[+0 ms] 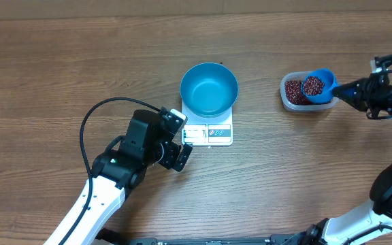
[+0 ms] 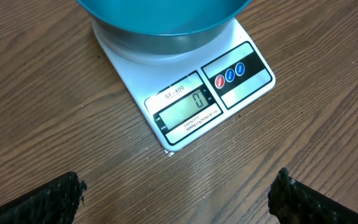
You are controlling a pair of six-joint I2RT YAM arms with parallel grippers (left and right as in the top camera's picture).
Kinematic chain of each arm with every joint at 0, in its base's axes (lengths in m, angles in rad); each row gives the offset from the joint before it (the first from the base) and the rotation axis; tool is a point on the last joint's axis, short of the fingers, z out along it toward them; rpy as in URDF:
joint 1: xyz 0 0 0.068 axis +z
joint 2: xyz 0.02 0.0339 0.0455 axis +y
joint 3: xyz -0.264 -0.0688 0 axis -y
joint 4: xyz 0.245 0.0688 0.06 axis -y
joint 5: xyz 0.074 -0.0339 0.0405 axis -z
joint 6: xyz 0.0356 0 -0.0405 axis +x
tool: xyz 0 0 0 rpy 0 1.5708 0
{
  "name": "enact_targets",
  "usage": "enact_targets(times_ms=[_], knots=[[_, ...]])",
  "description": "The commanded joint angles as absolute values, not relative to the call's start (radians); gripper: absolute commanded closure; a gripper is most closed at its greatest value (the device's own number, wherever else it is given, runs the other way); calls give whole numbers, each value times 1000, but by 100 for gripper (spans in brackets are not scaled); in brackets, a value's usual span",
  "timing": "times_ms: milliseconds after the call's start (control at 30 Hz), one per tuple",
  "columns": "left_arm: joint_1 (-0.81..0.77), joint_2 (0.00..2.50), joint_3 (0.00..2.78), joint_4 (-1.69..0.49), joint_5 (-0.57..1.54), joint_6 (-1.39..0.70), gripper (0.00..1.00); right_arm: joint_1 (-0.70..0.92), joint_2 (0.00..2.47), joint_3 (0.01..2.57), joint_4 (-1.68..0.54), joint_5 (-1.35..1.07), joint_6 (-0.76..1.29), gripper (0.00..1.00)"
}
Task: Scoop item into bowl and weigh 150g on scale
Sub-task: 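Carry the scoop with the right gripper over the teal bowl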
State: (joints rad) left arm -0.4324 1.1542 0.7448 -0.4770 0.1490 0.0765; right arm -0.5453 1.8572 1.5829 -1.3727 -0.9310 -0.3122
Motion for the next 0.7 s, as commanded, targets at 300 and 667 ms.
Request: enact_targets(times_ms=[300, 667], knots=[[-437, 1150, 742, -472, 147, 59, 0, -311, 1846, 1658, -1338, -1065, -294, 96], [-437, 1150, 742, -472, 147, 59, 1, 1, 1846, 1769, -1261, -984, -128, 96]])
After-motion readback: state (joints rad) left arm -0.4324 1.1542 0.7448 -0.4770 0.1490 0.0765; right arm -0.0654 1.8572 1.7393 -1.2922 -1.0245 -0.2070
